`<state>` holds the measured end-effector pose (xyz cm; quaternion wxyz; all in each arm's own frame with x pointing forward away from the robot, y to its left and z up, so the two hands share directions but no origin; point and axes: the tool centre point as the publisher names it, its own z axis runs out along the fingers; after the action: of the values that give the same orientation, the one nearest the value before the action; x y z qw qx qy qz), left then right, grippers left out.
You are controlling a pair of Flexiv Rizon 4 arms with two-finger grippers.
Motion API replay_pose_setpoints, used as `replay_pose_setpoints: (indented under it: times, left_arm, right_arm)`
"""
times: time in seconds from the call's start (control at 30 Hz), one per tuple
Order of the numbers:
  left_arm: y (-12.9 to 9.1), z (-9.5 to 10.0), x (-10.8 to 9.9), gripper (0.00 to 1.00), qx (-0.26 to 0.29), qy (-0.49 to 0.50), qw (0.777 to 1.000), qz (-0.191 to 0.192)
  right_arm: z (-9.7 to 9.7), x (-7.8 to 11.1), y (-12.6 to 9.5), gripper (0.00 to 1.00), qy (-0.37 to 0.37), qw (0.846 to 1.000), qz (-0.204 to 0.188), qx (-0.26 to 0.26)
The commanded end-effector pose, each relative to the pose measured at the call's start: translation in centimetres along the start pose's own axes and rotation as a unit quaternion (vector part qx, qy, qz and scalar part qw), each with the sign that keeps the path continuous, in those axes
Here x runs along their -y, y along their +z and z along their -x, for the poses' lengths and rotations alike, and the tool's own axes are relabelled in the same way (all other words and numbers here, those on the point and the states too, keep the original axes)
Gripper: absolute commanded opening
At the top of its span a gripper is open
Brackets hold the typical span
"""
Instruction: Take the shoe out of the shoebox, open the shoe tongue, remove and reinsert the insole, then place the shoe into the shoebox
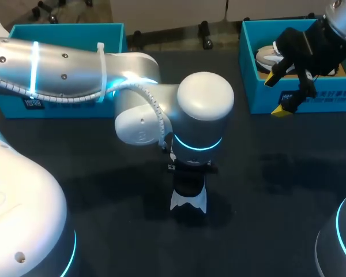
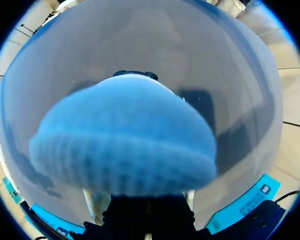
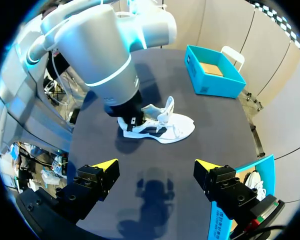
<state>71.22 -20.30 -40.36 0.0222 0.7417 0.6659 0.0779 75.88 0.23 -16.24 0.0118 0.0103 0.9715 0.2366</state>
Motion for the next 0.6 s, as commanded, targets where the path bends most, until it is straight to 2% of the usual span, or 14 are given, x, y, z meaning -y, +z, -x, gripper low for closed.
replay_pose_setpoints:
  times: [0.03, 0.6]
  left_arm:
    - [-0.6, -0.7, -0.4, 0.0, 0.003, 0.003, 1.0, 0.007]
    - [-2.8, -1.2, -1.2, 0.0, 0.01, 0.011, 1.0, 0.02]
  right_arm:
    - [0.2, -0.1, 0.1, 1.0, 0.0, 1.0, -0.002, -0.001]
    - [0.2, -0.1, 0.1, 1.0, 0.0, 1.0, -0.002, -0.001]
